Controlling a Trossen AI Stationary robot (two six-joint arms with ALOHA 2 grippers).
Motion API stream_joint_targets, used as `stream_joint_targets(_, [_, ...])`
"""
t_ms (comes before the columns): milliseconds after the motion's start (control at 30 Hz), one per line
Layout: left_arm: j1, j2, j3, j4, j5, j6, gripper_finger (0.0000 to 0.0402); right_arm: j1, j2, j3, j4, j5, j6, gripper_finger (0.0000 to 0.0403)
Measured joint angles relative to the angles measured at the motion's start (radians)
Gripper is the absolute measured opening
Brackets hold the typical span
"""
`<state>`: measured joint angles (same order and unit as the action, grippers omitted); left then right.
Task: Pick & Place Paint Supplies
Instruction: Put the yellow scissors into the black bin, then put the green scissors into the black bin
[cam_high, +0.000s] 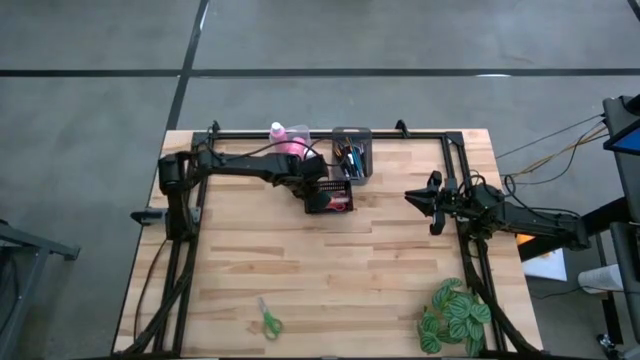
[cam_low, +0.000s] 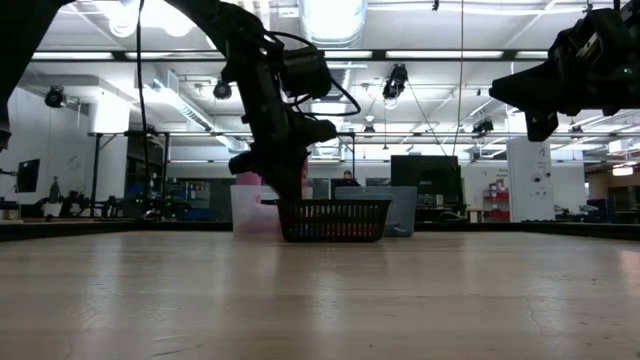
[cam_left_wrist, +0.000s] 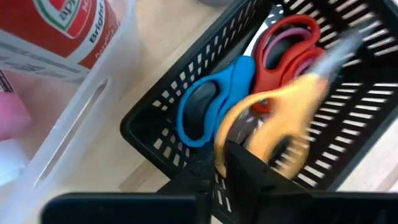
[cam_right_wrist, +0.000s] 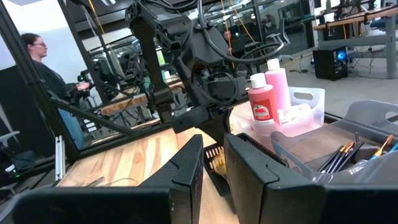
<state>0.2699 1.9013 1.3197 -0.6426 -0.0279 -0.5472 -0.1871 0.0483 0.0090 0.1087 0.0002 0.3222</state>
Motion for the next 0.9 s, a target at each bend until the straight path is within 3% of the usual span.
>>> stream_joint_targets(267, [0.000,0.001,-0.001,-0.001,0.002,0.000,0.0098,0.000,0.000,0.000,0.000,0.000,0.000,0.0065])
stream_joint_targets(567, [0.000,-0.019,0.003,-0.025,0.004,0.000,0.0102,0.000,0.000,0.000,0.000,0.000,0.000,0.0065])
stream_joint_targets(900, [-0.032,-0.156,0.050,-0.181,0.050,-0.054,0.0102,0.000,0.000,0.000,0.000,0.000,0.000,0.0065])
